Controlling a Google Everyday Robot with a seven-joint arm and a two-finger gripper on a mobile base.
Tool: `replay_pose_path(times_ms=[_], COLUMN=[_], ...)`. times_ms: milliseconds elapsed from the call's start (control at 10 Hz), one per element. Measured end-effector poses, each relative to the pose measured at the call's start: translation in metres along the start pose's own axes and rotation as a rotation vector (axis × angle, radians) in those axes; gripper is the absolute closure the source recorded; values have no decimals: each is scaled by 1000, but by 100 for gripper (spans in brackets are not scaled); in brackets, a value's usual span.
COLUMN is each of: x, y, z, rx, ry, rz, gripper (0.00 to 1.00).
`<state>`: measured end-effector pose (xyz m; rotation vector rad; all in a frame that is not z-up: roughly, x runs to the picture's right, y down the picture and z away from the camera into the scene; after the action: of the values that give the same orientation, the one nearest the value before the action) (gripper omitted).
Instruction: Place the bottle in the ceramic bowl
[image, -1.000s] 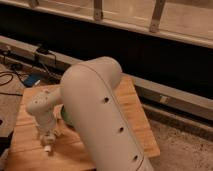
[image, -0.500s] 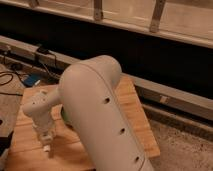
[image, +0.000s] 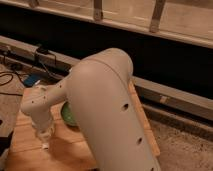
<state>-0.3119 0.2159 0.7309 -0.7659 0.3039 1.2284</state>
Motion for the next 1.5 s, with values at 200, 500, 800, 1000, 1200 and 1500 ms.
replay_pose_path(times_ms=[200, 500, 800, 1000, 1200, 1500], x=[-6, -42, -91, -114, -121, -108], y=[1, -35, -95, -129, -170, -202], z=[-36, -77, -99, -103, -102, -91], rx=[15, 70, 89, 87, 78, 66], ry=[-49, -105, -115, -107, -96, -74], rz=[-11, 4, 40, 79, 134, 179], gripper=[97, 97, 97, 97, 97, 97])
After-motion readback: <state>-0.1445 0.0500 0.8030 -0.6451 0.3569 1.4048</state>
